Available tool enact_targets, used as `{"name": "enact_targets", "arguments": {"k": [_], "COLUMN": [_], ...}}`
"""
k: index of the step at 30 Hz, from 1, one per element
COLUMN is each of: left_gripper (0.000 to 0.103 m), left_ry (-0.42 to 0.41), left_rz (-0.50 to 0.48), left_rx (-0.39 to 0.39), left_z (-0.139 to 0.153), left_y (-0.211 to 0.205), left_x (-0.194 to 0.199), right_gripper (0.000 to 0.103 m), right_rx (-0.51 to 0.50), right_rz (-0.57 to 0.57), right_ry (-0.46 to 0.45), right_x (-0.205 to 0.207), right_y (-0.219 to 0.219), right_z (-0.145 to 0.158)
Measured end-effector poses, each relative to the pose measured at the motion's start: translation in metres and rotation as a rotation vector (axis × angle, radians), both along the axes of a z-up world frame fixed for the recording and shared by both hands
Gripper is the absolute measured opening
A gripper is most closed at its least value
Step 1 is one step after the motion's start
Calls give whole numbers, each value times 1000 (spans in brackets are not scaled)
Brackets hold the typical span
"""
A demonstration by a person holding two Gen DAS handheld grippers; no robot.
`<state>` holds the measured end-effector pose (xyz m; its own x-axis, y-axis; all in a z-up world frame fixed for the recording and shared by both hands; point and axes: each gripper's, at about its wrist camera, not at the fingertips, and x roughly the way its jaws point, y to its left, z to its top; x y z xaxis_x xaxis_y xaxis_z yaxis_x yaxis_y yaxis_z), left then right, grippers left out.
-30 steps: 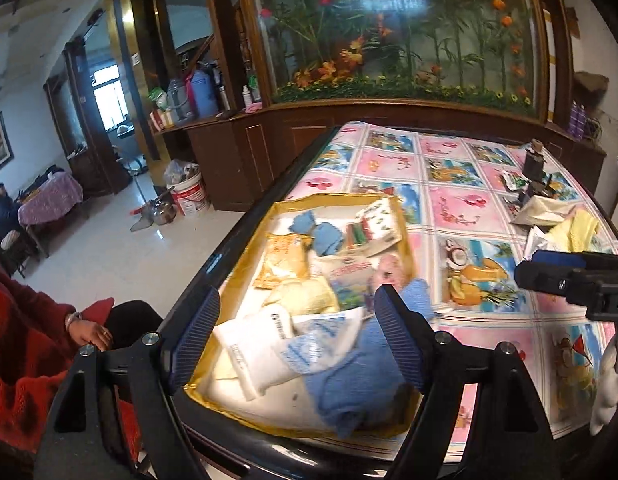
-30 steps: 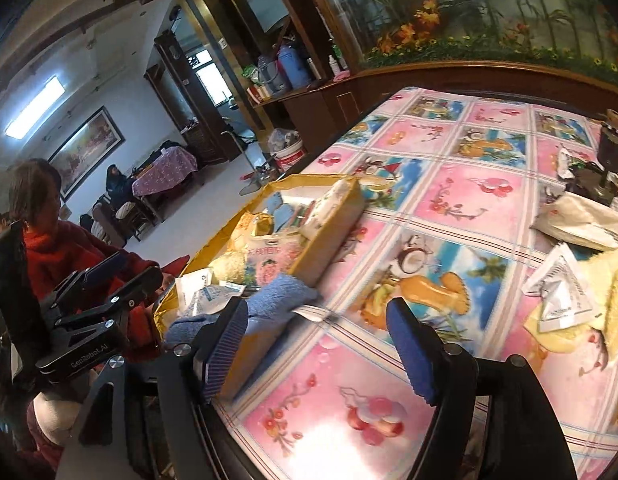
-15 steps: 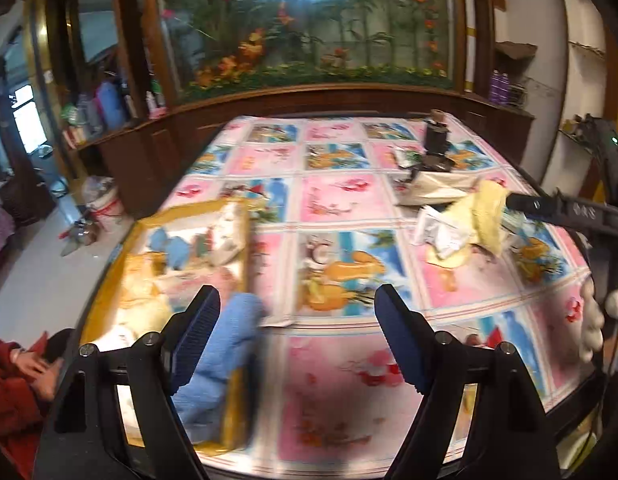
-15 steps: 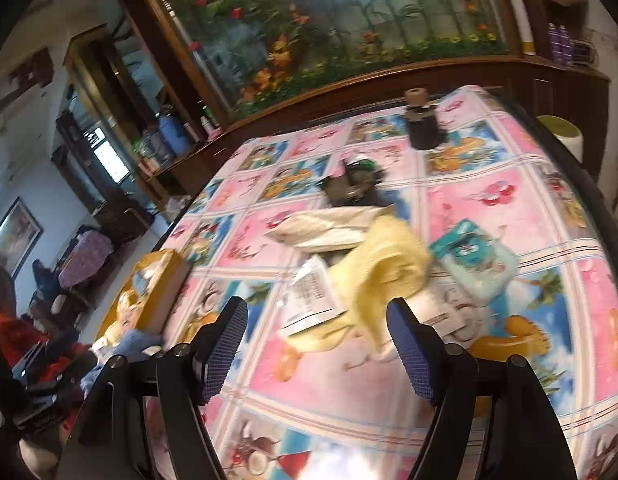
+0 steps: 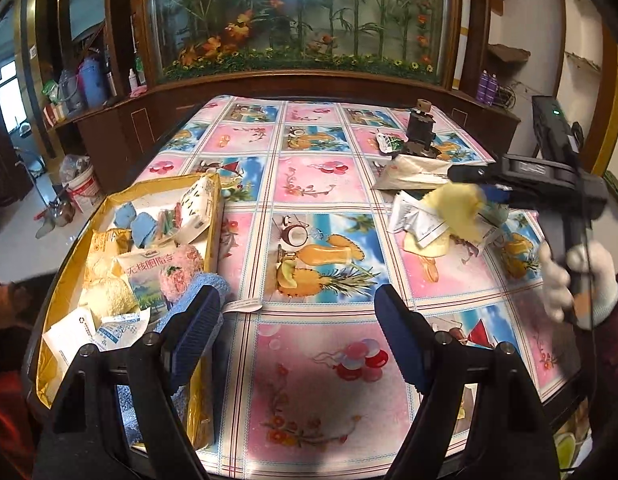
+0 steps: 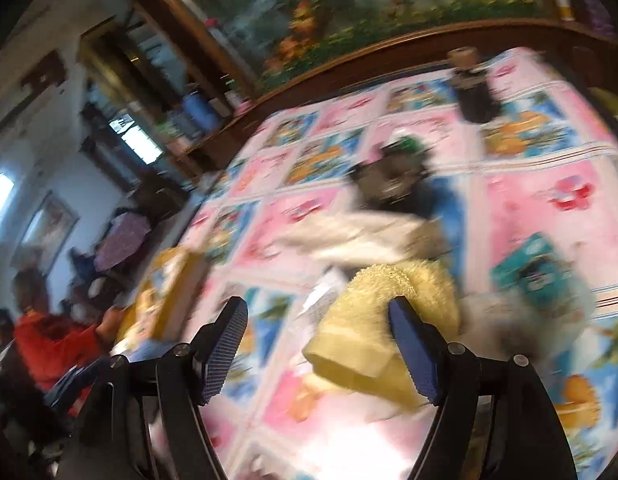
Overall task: Organize soft objects
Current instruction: 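Move both tools back to the pile near the yellow towel, then grasp the yellow towel with the left tool while the right tool grasps the teal cartoon packet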
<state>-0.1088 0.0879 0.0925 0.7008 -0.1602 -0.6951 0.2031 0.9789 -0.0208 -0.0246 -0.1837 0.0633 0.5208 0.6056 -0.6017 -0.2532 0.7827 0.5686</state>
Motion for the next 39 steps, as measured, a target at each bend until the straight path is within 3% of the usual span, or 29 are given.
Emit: {"name": "enact_targets", "arguments": {"k": [2,3,6,9,12,15,18,24,27,37,39], "left_gripper": [80,80,80,80,80,80,80,79,79,79,79], "left_ry": [18,23,36,54,93,118,112,101,97,161,161], "left_rz": [2,1,-6,-36,-92,-155,-224,-338,-391,-439,-424], "left_rx": [-14,-22,-41,-75,-137,-168,-171,-141,-104,7,16], "left_z": [-3,-4,-6,-8,-12,-15,-18,-25,-31,-67,-71], "left_y": [2,3,3,0,-10,-28,-55,-111,-135,-183,-184], "left_x": [2,3,4,5,9,18,29,52,60,86,87], "right_gripper": [75,75,75,80,80,80,80,80,80,80,70], "right_rx": [167,185,177,42,-20,-54,-166,-426,-502,-587,-582], "right_rz": [206,251,215,-13,-196,-308,-372,-339,-295,-227,-228], "right_ry": [17,-15,-93,-125,-79,-35,-18,-8,14,65,58], "right_x": [-16,-26,-46,-49,-46,-41,-35,-10,1,22,20], "right_y": [22,28,18,-19,-60,-89,-97,-90,-87,-84,-83], "right_z": [6,14,32,36,23,10,6,-4,-13,-44,-43]}}
